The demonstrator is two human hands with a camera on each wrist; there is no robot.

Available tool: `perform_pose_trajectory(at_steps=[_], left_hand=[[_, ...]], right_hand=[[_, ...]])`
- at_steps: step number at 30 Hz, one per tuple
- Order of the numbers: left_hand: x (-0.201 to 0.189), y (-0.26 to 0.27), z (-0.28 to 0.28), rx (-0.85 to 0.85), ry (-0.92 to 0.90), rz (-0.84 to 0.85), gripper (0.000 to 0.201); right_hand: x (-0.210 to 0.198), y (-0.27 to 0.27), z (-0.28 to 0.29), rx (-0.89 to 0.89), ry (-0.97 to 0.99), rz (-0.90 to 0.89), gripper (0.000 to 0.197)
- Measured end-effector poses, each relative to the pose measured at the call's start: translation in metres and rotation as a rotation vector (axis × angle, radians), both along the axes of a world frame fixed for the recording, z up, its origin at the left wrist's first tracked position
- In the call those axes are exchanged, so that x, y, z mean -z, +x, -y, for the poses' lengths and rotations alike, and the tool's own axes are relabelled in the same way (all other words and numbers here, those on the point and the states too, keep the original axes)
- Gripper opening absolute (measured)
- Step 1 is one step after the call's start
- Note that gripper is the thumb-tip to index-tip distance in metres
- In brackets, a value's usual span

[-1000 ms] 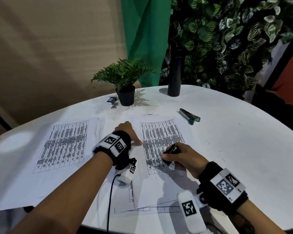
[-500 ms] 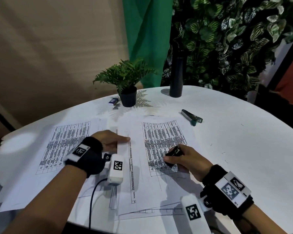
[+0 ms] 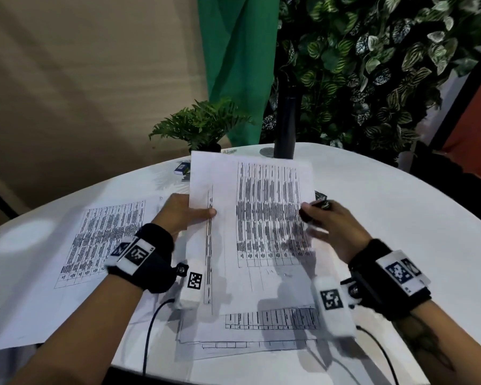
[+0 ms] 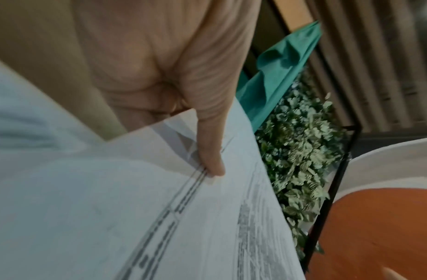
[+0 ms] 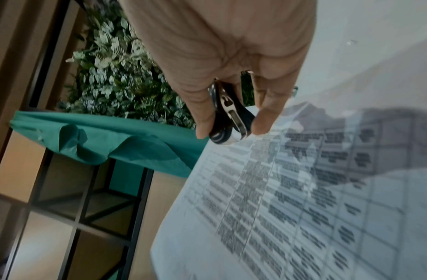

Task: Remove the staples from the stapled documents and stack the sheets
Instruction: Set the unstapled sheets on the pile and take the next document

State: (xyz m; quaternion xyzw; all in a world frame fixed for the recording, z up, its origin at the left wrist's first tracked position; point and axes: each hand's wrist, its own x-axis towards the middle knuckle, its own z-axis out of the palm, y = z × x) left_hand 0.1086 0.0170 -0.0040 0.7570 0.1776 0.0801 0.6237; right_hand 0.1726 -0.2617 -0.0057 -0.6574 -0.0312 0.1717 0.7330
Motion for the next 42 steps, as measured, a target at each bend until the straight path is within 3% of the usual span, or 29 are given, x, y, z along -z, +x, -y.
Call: perform_pose_trajectory(at_steps=[3, 7, 8, 10, 17, 21, 28, 30, 36, 39, 42], left_hand=[[-0.024, -0.001, 0.001, 0.033, -0.008, 0.122, 0.014], [-0.053, -0.002, 0.002, 0.067, 0.001, 0.271, 0.017], [-0.059, -0.004, 0.003, 0.077, 0.006, 0.305, 0.01], [-0.072, -0.008, 0.003, 0.109, -0.001, 0.366, 0.017], [-0.081, -0.014, 0.001, 0.09, -0.047, 0.443, 0.028], [-0.089, -0.005, 0.006, 0.057, -0.049, 0.484, 0.018], [-0.141, -0.006, 0.015, 0.041, -0.006, 0.711, 0.022], [-0.14, -0.019, 0.016, 0.097, 0.014, 0.684, 0.017], [-0.083, -0.053, 0.021, 0.219, -0.04, 0.371, 0.041], [-0.07, -0.057, 0.027, 0.192, -0.123, 0.378, 0.049], [-0.074, -0.058, 0.037, 0.11, -0.166, 0.442, 0.04]], right_hand=[[-0.022, 0.018, 0.005, 0.013, 0.056, 0.05, 0.015], [-0.053, 0.029, 0.015, -0.124, 0.12, 0.154, 0.059], [-0.058, 0.031, 0.018, -0.145, 0.141, 0.18, 0.067], [-0.07, 0.03, 0.024, -0.168, 0.17, 0.236, 0.074], [-0.076, 0.012, 0.036, -0.247, 0.131, 0.357, 0.07], [-0.086, 0.014, 0.029, -0.193, 0.136, 0.372, 0.074], [-0.121, 0.013, 0.035, -0.152, 0.387, 0.517, 0.061], [-0.111, 0.007, 0.045, -0.193, 0.416, 0.518, 0.057], [-0.037, -0.021, 0.057, -0.216, 0.267, 0.357, 0.031], [-0.019, -0.033, 0.058, -0.223, 0.25, 0.278, 0.035], [-0.017, -0.038, 0.059, -0.208, 0.258, 0.229, 0.037]])
